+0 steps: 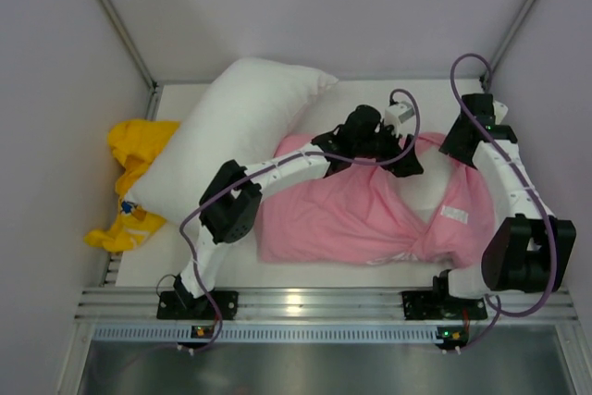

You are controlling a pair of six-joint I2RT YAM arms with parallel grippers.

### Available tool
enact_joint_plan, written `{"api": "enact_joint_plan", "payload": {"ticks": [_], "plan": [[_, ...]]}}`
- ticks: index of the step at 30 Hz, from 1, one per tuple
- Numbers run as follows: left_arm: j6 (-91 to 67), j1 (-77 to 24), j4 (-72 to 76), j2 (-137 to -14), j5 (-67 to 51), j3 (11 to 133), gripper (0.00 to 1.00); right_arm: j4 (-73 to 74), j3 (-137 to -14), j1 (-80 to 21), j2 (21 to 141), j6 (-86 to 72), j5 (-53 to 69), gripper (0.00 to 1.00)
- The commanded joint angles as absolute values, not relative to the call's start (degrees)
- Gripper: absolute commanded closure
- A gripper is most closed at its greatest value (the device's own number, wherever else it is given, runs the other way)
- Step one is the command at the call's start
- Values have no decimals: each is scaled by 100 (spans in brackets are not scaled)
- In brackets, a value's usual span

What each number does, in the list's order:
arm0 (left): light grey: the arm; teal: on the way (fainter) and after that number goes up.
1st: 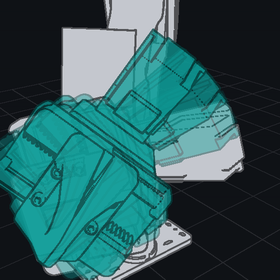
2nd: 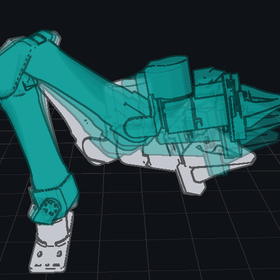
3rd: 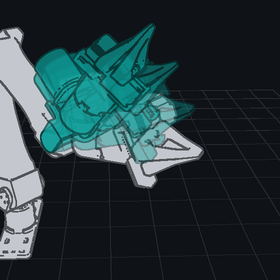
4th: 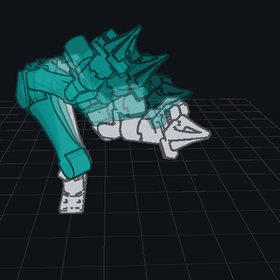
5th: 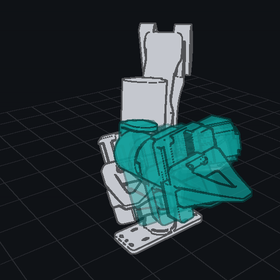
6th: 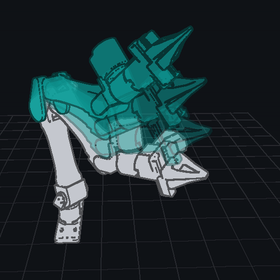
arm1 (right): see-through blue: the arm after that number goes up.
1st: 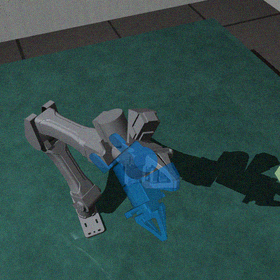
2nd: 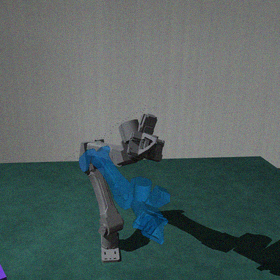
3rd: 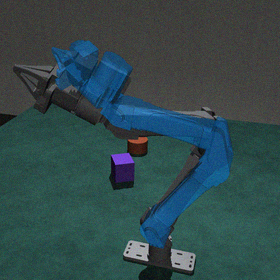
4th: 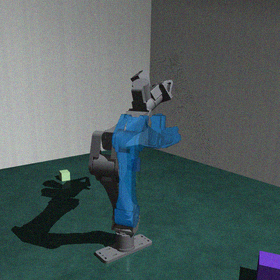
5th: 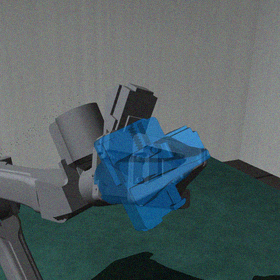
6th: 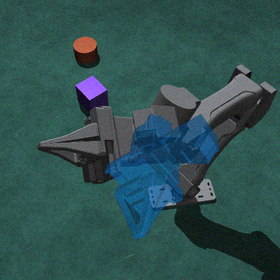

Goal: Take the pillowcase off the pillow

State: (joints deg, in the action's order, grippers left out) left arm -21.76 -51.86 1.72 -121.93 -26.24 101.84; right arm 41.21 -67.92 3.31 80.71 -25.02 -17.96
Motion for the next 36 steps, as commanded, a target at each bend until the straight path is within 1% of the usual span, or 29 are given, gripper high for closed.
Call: {"api": "enact_joint_plan", "payload": {"ticks": [1,5,8,12,14,15,16,18,19,21,24,25,26,31,32,36], "plan": [[-2188,-5282,97,-12331,-2804,10494,22,4272,-6759,430,8182,-2382,-1986,45],[-2215,-5300,88,-12375,-2918,10547,23,4236,-6855,536,8489,-2364,-2206,45],[-2215,-5326,70,-12384,-2997,10599,23,4166,-7197,624,9103,-2286,-2206,45],[-2189,-5370,26,-12331,-2997,10652,23,4166,-7488,642,9614,-2057,-2206,46],[-2171,-5396,-26,-12296,-3015,10652,23,4149,-7602,650,9807,-1969,-2285,49],[-2180,-5396,-139,-12287,-3015,10652,23,4148,-7637,650,9852,-1960,-2346,53],[-2180,-5405,-141,-12261,-3006,10661,23,4140,-7638,659,9844,-1960,-2373,70],[-2188,-5440,-141,-12261,-2988,10670,23,4009,-7533,659,9661,-2004,-2434,96],[-2180,-5449,-167,-12278,-2945,10722,23,3886,-7419,650,9555,-2021,-2556,100],[-2032,-5563,-315,-12322,-2787,10854,23,3780,-7313,650,9222,-2092,-2645,100],[-1697,-5818,-799,-12506,-2006,11275,23,3762,-7225,650,8764,-2179,-2628,100],[-1696,-5862,-826,-12603,-1612,11363,23,3788,-7207,650,8658,-2197,-2611,100],[-1714,-5888,-687,-12664,-1513,11382,23,3849,-7207,650,8579,-2284,-2567,100],[-1863,-5836,-54,-13191,-1686,11487,24,3981,-7085,615,8069,-2417,-1839,100],[-1872,-5836,-27,-13288,-1801,11644,25,4034,-7084,615,7999,-2408,-1793,100],[-1785,-5836,97,-13772,-1592,11987,25,4201,-7180,615,7998,-2373,-1784,100]]}}
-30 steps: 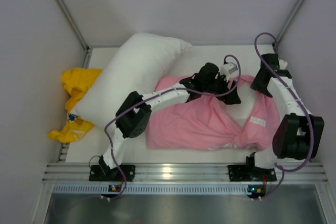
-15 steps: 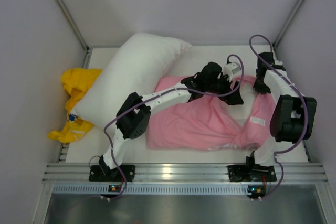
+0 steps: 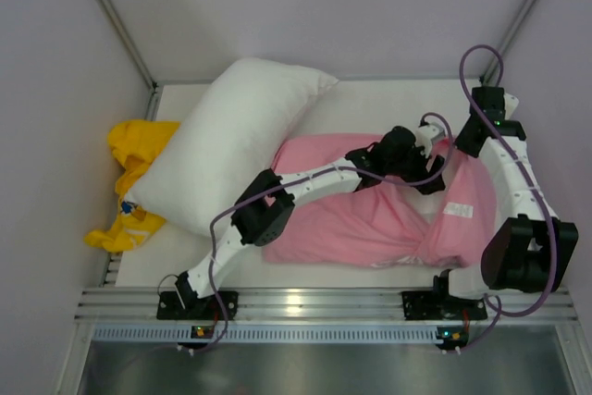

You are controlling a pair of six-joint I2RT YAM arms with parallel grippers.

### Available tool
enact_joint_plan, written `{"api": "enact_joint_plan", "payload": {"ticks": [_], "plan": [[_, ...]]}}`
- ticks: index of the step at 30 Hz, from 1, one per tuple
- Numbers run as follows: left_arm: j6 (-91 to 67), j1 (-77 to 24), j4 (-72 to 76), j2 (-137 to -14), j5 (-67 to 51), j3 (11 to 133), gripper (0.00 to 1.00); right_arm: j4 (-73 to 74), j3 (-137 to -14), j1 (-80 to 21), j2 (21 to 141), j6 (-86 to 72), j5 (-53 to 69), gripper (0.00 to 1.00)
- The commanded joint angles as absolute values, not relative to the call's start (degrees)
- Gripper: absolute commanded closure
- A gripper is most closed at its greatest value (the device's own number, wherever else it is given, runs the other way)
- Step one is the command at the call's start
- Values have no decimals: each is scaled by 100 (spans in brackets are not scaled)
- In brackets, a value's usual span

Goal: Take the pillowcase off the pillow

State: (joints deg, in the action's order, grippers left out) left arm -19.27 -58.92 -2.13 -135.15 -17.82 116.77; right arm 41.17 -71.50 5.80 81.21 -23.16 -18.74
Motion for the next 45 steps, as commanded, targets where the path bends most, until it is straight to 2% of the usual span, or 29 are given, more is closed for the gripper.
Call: {"api": "enact_joint_plan", "payload": {"ticks": [1,6,12,15,20,23,30,33,37,41,45], "plan": [[-1741,-5827,271,-13868,-1573,11971,25,4219,-7207,615,8015,-2373,-1732,100],[-1311,-5783,1247,-14027,-1573,11567,26,4210,-7189,615,8165,-2364,-1398,100],[-853,-5722,1573,-14343,-1635,11909,24,4210,-7198,615,8165,-2294,-1450,100],[-739,-5730,1661,-14475,-1530,12119,17,4210,-7216,624,8121,-2259,-1485,100],[-449,-5722,1327,-15064,-1494,13015,12,4219,-7233,633,8095,-2320,-1354,100],[-343,-5713,1564,-15214,-1415,13034,6,4210,-7207,633,8104,-2364,-1178,100],[-53,-5722,1512,-15636,-1845,13518,2,4210,-7198,633,8068,-2426,-1081,100],[-105,-5757,1896,-15208,-2083,12940,2,4210,-7207,633,8077,-2435,-1011,100],[157,-5906,3004,-14459,-1829,11228,1,4210,-7163,633,8060,-2408,-1028,100],[483,-6012,3690,-13853,-1977,10217,2,4210,-7137,633,8007,-2417,-1116,100],[580,-6056,4157,-13605,-2215,9809,2,4245,-7119,659,7901,-2417,-1169,100]]}}
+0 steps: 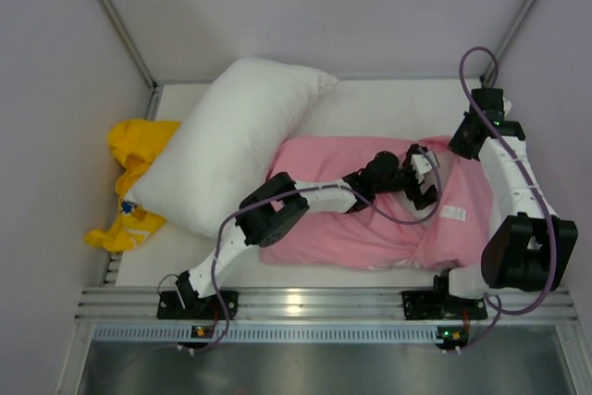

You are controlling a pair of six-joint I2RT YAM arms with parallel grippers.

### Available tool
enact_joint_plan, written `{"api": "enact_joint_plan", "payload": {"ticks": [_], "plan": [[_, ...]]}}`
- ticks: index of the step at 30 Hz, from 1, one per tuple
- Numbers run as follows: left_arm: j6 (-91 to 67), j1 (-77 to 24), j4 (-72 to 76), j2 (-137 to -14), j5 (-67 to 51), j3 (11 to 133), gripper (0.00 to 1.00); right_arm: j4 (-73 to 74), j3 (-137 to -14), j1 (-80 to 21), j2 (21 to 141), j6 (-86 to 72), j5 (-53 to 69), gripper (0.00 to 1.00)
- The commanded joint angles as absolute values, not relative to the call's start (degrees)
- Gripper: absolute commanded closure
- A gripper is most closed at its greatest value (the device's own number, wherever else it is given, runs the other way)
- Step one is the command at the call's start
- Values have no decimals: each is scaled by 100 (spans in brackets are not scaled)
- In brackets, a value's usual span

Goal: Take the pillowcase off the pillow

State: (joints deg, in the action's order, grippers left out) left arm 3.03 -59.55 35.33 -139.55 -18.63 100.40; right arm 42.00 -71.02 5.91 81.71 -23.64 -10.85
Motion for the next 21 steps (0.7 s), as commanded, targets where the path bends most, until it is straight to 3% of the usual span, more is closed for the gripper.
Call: {"api": "enact_joint_plan", "payload": {"ticks": [1,9,19,21], "plan": [[589,-6056,4201,-13605,-2250,9774,2,4245,-7110,659,7884,-2400,-1178,100],[800,-6222,4123,-13798,-2364,9931,1,4306,-7058,729,7778,-2312,-1187,100],[765,-6179,786,-15441,-2522,13382,2,4412,-7189,738,7638,-2320,-1116,100],[529,-6109,703,-15451,-2601,13386,2,4447,-7233,738,7611,-2320,-1125,100]]}}
